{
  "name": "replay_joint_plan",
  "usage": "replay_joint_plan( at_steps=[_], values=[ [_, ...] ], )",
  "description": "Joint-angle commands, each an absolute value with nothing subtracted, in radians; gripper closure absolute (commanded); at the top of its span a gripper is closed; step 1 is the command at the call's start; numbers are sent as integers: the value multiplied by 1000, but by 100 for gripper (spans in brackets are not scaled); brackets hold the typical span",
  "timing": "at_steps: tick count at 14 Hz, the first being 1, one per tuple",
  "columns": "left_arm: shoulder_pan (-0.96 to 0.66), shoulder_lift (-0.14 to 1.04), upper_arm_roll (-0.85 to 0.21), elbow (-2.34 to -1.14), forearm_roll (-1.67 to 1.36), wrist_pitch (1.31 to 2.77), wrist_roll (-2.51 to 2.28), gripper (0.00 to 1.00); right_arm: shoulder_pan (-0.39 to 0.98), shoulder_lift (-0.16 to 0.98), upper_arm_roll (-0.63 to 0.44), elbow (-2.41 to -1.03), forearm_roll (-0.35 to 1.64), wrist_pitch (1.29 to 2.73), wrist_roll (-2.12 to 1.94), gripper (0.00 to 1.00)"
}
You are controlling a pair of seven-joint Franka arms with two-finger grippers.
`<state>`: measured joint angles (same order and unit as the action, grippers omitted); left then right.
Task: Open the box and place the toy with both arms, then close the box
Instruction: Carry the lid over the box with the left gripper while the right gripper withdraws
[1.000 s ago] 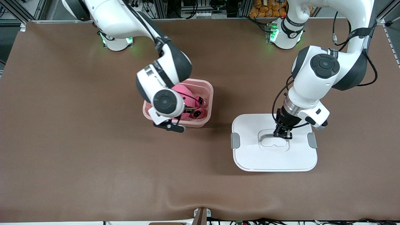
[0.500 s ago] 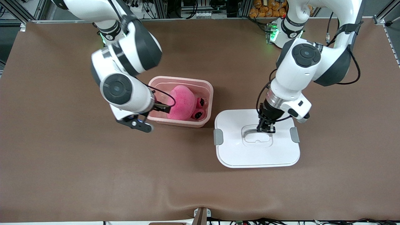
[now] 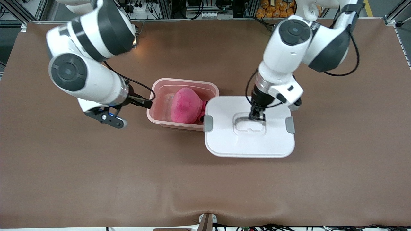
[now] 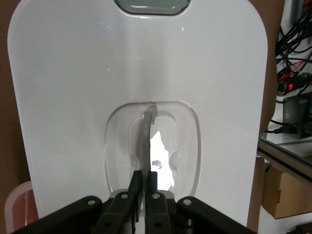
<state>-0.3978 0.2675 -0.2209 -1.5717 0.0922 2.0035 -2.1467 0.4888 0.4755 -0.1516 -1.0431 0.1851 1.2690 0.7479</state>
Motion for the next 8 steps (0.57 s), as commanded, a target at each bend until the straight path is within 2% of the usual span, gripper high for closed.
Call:
replay_joint_plan(
  at_steps=[1, 3, 6, 8],
  values=[
    [-481, 293, -242, -1525, 104, 1971, -2254, 100, 428, 410, -140, -1063, 158, 1235, 648, 0],
    [-576, 328, -239, -1517, 104, 1971, -2319, 100, 391, 376, -137, -1065, 155, 1235, 629, 0],
    [-701, 466, -235, -1372, 165, 1971, -2349, 100, 342, 330, -137, -1074, 146, 1232, 473, 0],
    [-767, 517, -232, -1338, 192, 1985, -2336, 100, 315, 310, -135, -1075, 120, 1200, 411, 0]
  ],
)
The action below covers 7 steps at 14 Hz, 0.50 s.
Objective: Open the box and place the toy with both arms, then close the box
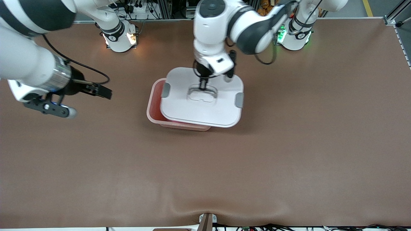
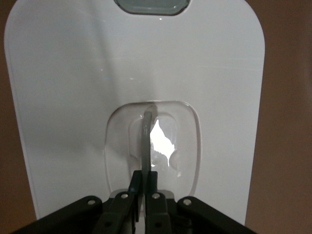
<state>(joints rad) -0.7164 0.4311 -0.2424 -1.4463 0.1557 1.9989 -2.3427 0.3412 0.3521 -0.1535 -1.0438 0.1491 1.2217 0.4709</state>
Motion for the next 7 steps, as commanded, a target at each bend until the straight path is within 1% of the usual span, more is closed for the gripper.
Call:
replay_joint_plan(
  at_steps=[1, 4, 6, 7],
  values=[
    [-779, 528, -233, -1338, 192, 1994, -2310, 100, 302, 295, -137, -1075, 117, 1192, 391, 0],
    [-784, 546, -232, -1318, 192, 2080, -2225, 100, 255, 249, -137, -1124, 109, 1186, 293, 0],
    [-787, 606, -216, -1261, 193, 2092, -2227, 100, 227, 198, -137, -1184, 101, 1196, 238, 0],
    [-790, 620, -190, -1256, 192, 2092, -2230, 100, 218, 178, -137, -1209, 97, 1203, 220, 0]
  ],
)
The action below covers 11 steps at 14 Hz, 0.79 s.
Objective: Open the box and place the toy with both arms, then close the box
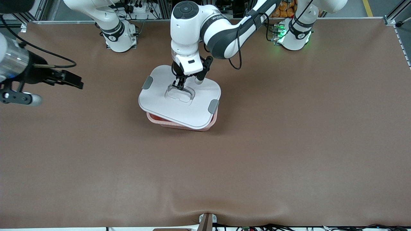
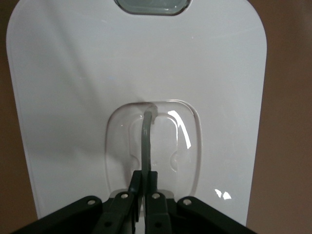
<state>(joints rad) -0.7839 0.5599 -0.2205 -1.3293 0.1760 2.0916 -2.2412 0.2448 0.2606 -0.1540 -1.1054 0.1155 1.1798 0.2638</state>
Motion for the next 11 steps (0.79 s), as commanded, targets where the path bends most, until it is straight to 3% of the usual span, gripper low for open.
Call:
replay_joint_plan(
  at_steps=[1, 11],
  values=[
    [-804, 620, -174, -1256, 190, 2092, -2246, 100, 198, 158, -135, -1236, 92, 1212, 197, 0],
    [-848, 650, -152, -1259, 179, 2072, -2402, 100, 130, -142, -137, -1660, 31, 1428, 49, 0]
  ],
)
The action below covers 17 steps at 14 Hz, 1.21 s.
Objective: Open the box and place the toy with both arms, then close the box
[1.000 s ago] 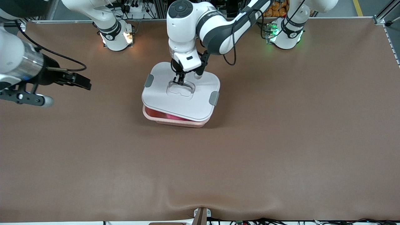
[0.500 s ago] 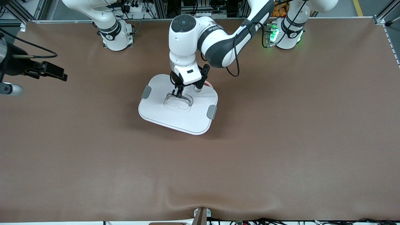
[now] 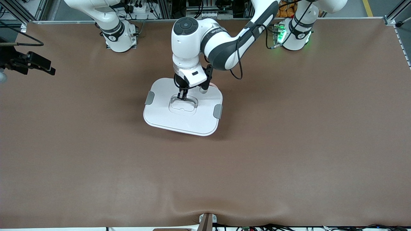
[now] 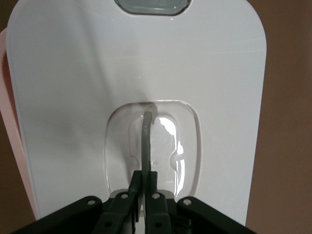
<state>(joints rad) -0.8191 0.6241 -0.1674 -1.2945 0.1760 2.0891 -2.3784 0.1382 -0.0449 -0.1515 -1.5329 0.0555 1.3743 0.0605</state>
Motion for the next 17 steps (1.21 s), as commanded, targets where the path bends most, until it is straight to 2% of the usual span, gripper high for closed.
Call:
replay_joint_plan(
  at_steps=[1, 7, 12, 17],
  values=[
    [-851, 658, -150, -1258, 179, 2074, -2405, 100, 130, -147, -137, -1663, 25, 1428, 49, 0],
    [-864, 666, -149, -1261, 190, 2075, -2462, 100, 8, -130, -135, -1640, 21, 1451, -153, 0],
    [-882, 666, -149, -1264, 213, 2075, -2545, 100, 6, -121, -135, -1626, 28, 1447, -146, 0],
    [-881, 666, -150, -1272, 282, 2075, -2617, 100, 18, -69, -130, -1537, 21, 1413, -149, 0]
  ],
)
